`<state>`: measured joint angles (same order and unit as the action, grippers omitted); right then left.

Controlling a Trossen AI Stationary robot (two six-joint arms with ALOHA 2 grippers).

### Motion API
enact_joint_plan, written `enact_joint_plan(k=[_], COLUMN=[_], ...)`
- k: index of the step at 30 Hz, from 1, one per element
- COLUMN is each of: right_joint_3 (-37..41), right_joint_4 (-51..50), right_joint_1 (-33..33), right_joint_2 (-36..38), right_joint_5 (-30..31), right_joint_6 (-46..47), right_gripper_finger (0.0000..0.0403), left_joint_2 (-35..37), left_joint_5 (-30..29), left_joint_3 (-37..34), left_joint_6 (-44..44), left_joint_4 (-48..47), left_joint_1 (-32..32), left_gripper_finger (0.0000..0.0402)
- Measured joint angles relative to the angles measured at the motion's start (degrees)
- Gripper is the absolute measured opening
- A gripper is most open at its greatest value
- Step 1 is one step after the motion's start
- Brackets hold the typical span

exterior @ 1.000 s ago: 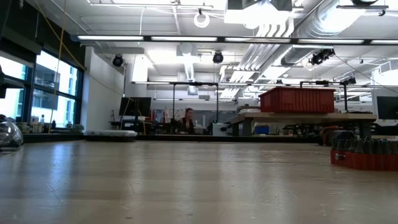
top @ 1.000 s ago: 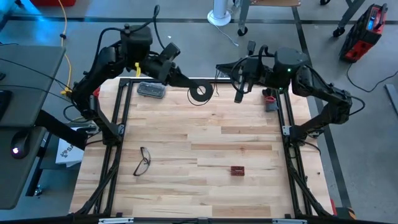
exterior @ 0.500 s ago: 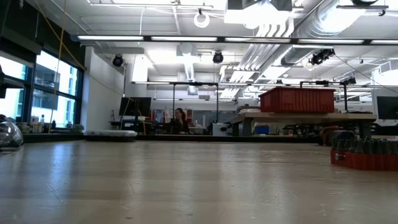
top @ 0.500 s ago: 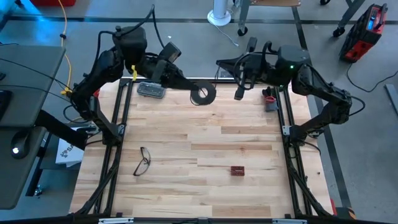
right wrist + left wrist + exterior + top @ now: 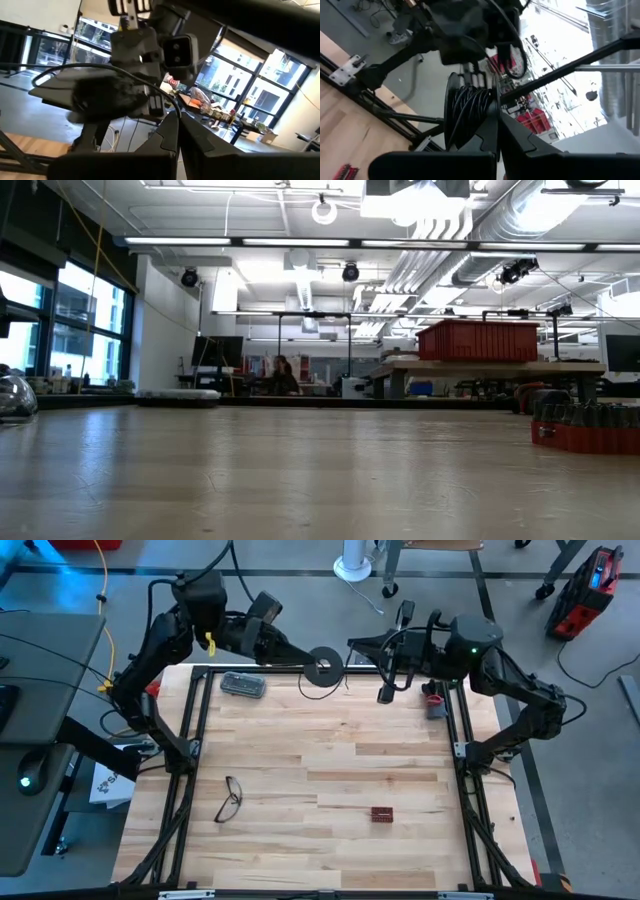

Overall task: Coil cords
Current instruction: Coil the black wire into the spool

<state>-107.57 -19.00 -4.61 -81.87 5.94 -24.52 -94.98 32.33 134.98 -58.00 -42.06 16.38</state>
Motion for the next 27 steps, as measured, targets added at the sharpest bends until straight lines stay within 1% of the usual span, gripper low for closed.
enact_joint_plan(k=[9, 17, 21, 27], right_joint_3=[0.0, 0.0, 0.0, 0.0], right_joint_4=[1.7, 2.2, 3.1, 3.8], right_joint_1=[-0.3, -1.5, -1.8, -1.6], right_joint_2=[0.0, 0.0, 0.0, 0.0], right_joint_5=[0.1, 1.1, 1.3, -3.2], right_joint_6=[-1.5, -1.0, -0.9, 3.6], right_gripper_finger=[0.0000, 0.0000, 0.0000, 0.0000], left_joint_2=[1.3, 1.2, 1.3, 1.2], left_joint_5=[-1.0, -1.8, -4.2, -7.4], left_joint_3=[0.0, 0.0, 0.0, 0.0], left_joint_6=[-2.4, -3.4, -3.4, -1.5], left_joint_4=[2.8, 2.8, 2.5, 2.4], left_joint_1=[-0.4, -3.6, -5.4, -5.5], left_gripper_finger=[0.0000, 0.0000, 0.0000, 0.0000])
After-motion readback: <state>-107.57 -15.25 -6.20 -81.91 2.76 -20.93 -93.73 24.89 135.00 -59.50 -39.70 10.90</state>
